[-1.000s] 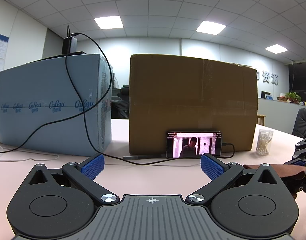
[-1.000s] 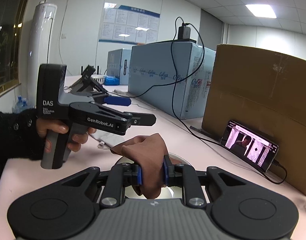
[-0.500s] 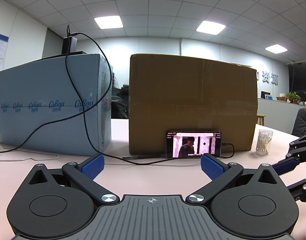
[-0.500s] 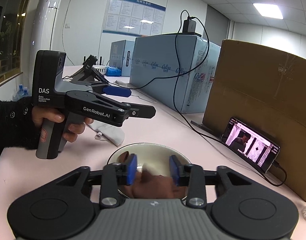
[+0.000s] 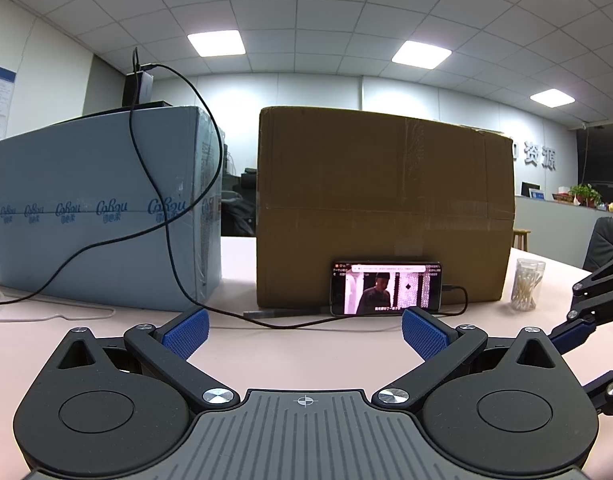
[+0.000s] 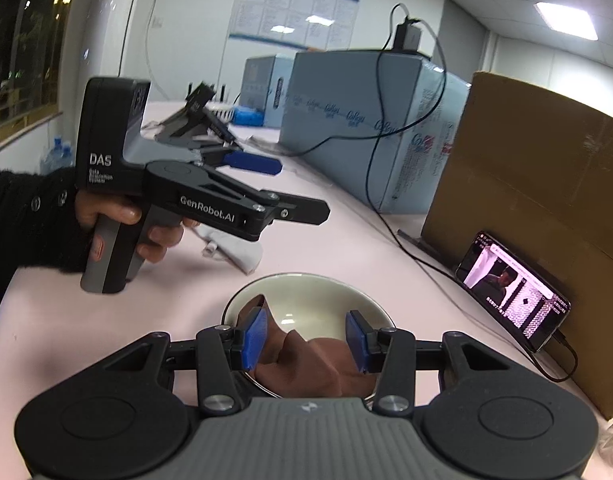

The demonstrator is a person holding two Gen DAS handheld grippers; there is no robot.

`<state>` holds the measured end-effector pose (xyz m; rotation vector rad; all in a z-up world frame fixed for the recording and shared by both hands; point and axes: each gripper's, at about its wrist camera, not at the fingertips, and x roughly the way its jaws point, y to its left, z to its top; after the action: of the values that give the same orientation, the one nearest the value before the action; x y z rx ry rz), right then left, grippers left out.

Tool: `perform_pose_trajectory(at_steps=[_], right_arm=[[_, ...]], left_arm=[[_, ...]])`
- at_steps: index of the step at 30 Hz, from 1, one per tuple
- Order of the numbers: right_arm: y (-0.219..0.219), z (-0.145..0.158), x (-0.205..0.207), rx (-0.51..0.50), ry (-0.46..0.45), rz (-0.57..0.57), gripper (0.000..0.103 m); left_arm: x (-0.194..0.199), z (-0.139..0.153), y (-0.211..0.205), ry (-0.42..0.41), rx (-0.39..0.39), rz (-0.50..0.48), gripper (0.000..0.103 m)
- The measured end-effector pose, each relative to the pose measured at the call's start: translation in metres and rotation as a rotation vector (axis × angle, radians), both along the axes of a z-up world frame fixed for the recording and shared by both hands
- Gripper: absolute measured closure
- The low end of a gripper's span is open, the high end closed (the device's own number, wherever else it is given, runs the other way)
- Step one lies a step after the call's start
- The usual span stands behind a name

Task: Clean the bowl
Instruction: 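Lower the held cloth into the dark blue bowl with the right gripper, then wipe the bowl interior with the cloth in the right gripper while the left gripper steadies the bowl rim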

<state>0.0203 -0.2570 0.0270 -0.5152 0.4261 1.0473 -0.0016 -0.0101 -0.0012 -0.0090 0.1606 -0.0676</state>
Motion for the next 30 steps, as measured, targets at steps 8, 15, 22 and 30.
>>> perform_pose_trajectory(at_steps=[8, 15, 22, 30], right_arm=[[0.013, 0.002, 0.007, -0.101, 0.013, 0.025, 0.063], [0.026, 0.001, 0.011, -0.186, 0.031, 0.049, 0.063], [0.039, -0.002, 0.018, -0.260, 0.063, 0.068, 0.063], [0.050, -0.005, 0.031, -0.331, 0.111, 0.070, 0.067]], left_arm=[[0.001, 0.000, 0.000, 0.011, -0.005, -0.024, 0.000], [0.002, 0.000, 0.000, 0.017, -0.006, -0.036, 0.000], [0.002, -0.001, -0.001, 0.014, -0.002, -0.037, 0.000], [0.001, -0.001, -0.001, 0.014, -0.003, -0.039, 0.000]])
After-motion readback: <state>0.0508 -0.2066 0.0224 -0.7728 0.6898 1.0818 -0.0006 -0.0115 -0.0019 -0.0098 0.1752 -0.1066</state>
